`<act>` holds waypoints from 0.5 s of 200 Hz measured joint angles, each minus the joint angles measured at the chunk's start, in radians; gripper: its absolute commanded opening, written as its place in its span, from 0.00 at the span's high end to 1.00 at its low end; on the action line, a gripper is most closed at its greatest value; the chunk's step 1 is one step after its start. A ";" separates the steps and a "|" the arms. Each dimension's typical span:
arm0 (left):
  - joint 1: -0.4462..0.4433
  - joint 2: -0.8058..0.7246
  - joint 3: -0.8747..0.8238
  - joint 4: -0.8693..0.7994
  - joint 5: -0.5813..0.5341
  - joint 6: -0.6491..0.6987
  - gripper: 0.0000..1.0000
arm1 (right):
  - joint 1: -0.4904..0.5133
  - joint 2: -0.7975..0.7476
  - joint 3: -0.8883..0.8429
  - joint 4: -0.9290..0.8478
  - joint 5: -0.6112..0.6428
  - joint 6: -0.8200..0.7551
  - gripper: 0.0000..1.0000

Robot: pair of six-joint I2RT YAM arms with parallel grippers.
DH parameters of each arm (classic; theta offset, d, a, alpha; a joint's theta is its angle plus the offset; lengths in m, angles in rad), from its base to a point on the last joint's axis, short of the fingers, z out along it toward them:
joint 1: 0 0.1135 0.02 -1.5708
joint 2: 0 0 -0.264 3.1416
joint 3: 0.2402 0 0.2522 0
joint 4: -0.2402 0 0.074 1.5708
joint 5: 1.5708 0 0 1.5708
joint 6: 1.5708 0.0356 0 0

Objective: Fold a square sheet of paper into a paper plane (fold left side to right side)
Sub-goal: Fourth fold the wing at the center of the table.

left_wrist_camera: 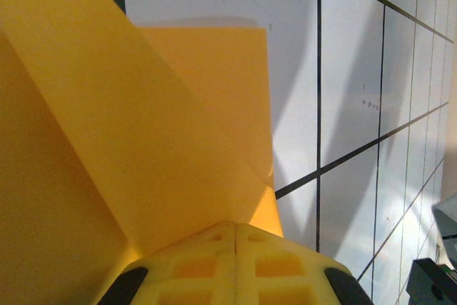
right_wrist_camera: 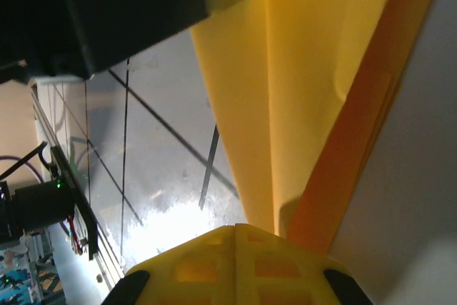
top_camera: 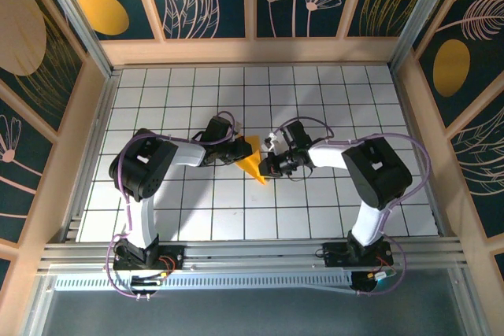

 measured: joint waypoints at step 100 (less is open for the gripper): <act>-0.002 0.000 0.012 -0.024 -0.015 0.000 1.00 | 0.010 0.019 -0.015 -0.023 0.056 -0.024 1.00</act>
